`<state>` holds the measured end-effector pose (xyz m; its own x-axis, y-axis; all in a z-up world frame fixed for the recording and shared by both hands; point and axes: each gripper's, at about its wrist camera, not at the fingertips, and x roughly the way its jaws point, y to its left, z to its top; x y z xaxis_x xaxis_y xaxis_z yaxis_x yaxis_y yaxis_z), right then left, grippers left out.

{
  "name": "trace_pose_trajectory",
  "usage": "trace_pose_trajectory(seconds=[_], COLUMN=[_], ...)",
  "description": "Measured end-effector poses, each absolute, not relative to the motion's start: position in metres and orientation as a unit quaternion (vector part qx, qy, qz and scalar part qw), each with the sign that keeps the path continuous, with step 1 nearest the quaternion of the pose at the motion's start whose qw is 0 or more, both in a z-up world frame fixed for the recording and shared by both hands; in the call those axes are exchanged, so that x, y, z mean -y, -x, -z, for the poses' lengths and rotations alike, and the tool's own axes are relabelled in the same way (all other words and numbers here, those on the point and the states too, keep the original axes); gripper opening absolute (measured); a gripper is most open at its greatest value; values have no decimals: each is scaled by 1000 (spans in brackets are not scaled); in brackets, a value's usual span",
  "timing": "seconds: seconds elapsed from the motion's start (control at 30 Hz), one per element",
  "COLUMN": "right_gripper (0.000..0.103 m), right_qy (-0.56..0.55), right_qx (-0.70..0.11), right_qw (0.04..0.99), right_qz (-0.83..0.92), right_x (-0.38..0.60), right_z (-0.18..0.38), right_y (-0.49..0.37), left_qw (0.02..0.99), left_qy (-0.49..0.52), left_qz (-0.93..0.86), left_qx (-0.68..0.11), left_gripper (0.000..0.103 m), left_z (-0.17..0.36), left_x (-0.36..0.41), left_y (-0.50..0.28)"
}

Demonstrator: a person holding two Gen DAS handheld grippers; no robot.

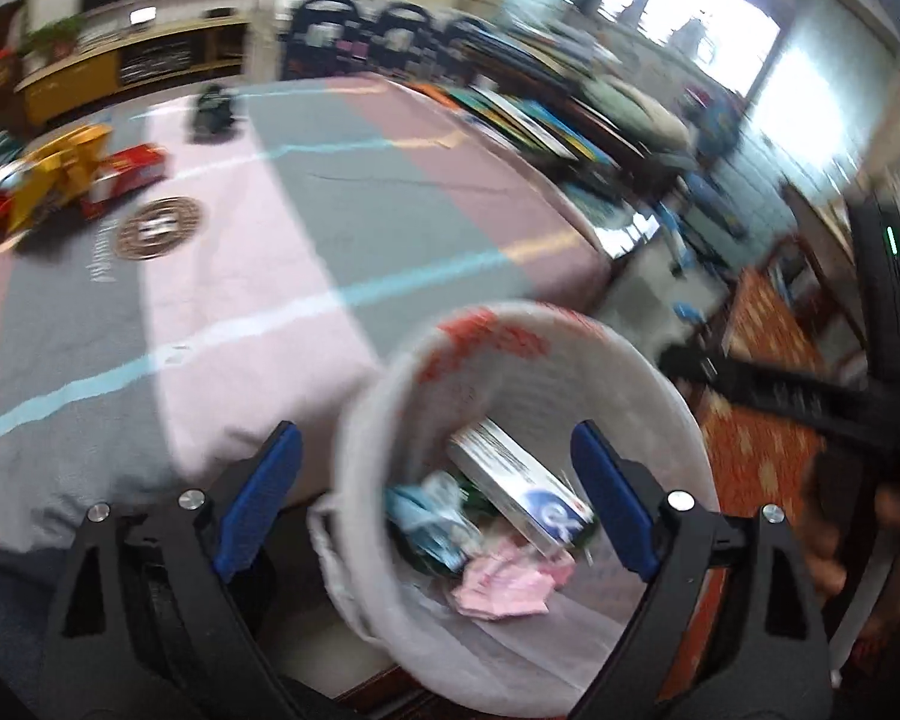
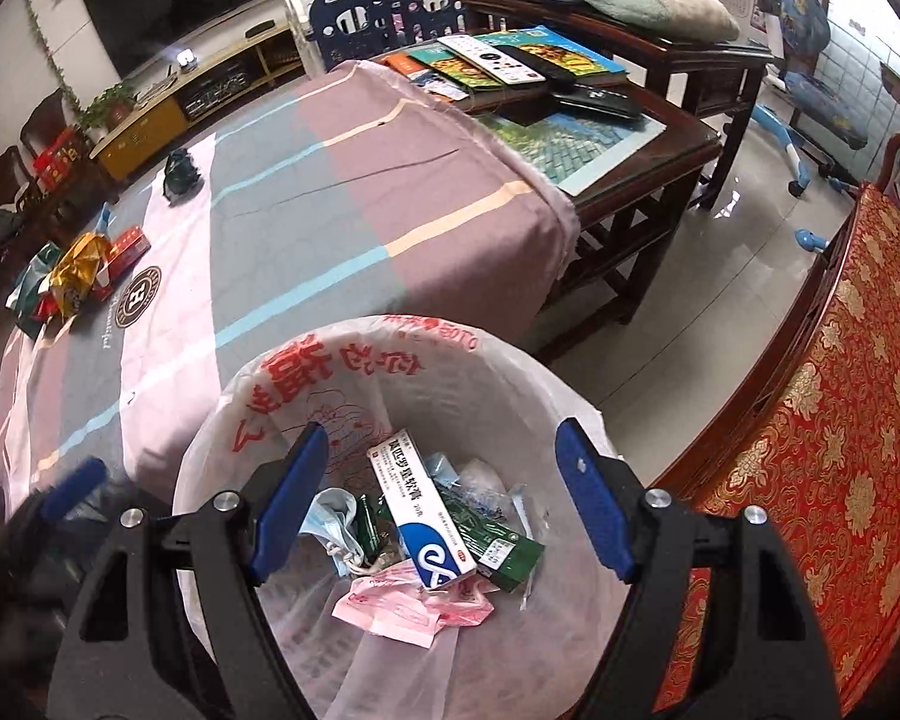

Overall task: Collect trash
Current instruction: 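Release the face mask and medicine box into the wastebasket with both tools, then reach the right tool to the yellow chip bag and grasp it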

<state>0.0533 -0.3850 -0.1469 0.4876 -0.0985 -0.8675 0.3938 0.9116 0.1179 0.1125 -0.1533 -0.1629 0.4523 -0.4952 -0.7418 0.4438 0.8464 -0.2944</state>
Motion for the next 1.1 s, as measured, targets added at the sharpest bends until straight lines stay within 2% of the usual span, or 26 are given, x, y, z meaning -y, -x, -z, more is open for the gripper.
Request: trace_pose_trajectory(seconds=[0.07,0.2,0.6,0.9,1.03,1.1], right_gripper=[77,77,77,77,77,77], right_qy=[-144,-137,-80,-33,-17,-9], right_qx=[-487,-494,-495,-463,-423,-405], right_qw=[850,848,860,886,905,912], right_qz=[141,135,91,1,-49,-67], right_x=[378,365,296,205,157,132], right_z=[147,150,145,135,122,120], right_y=[-56,-62,-98,-169,-217,-242], left_qw=[874,911,834,864,863,872], left_qy=[63,68,329,222,245,271], left_qz=[216,40,-87,-133,-161,-194], left_qx=[-431,-405,-435,-431,-412,-359], left_gripper=[93,93,95,95,95,95], left_z=[159,152,193,180,179,172], left_x=[122,68,-78,-68,-84,-93], left_y=[-125,-142,-160,-183,-189,-172])
